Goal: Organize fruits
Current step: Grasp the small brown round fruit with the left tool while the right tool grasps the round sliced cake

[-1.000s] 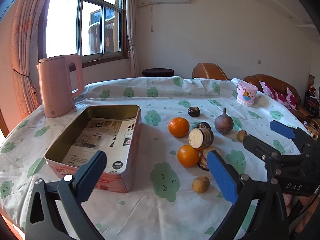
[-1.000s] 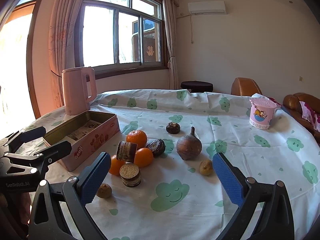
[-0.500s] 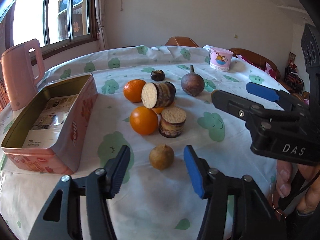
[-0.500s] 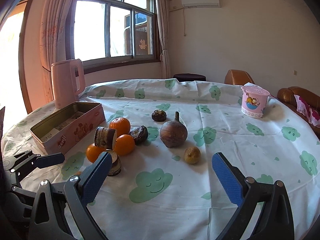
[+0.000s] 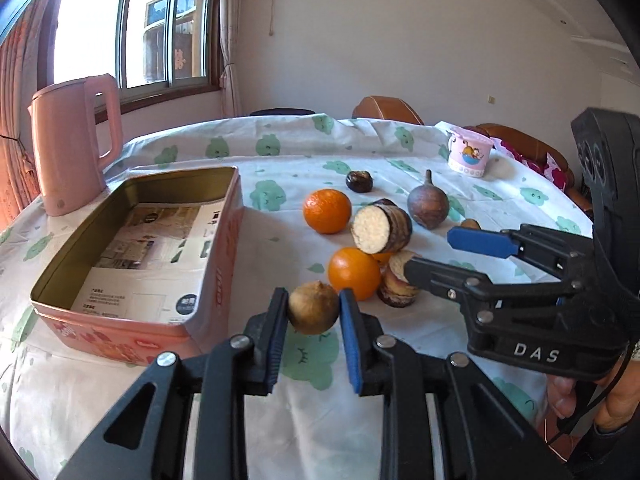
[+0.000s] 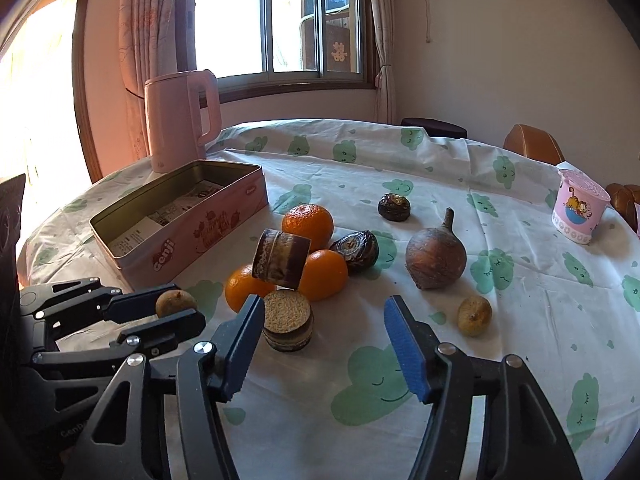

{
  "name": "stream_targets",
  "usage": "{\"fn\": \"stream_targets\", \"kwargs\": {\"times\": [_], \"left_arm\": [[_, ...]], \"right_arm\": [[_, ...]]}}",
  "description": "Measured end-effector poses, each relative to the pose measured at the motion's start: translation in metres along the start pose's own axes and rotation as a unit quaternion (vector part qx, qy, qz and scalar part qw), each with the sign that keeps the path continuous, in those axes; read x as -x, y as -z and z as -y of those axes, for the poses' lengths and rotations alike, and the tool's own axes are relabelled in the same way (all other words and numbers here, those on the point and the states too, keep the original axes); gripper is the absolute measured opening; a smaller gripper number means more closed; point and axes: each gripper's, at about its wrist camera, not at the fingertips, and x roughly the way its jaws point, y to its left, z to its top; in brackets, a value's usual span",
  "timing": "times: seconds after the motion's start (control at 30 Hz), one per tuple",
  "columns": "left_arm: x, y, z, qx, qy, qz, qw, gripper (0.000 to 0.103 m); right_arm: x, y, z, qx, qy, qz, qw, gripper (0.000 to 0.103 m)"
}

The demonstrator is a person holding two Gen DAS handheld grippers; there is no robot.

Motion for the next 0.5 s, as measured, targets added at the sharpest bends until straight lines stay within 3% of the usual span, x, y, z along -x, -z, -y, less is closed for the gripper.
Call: {"fn": "stream_targets", "kwargs": {"times": [0.2,0.27,0.37,0.5], "left_arm": [[-0.007,0.002,-0.013,0.017,-0.002,-0.006,0.9998,0.027],[-0.007,0.003,-0.011,0.013,-0.003,-0.004,0.9999,0.027],[-0.006,0.003,-0.011,0.011,-0.004,-0.001,0.9999,0.027],[-0.005,0.004,-0.011,0.012,-0.005,0.001,0.9999,0.027]], "right_arm": [[-0.018,-0.005,-0.013,0.033,-0.014,-0.034,0.999,0.059],[-0.024,-0.006,-0.016,0.042,-0.018,-0.047,0.998,0.054],[-0.029,-0.005,-0.017,0.046,-0.025,-0.062,0.997,0.036],[-0.025,-0.004,-0.020,0.053,-0.020,-0.051,0.997,0.036]]}}
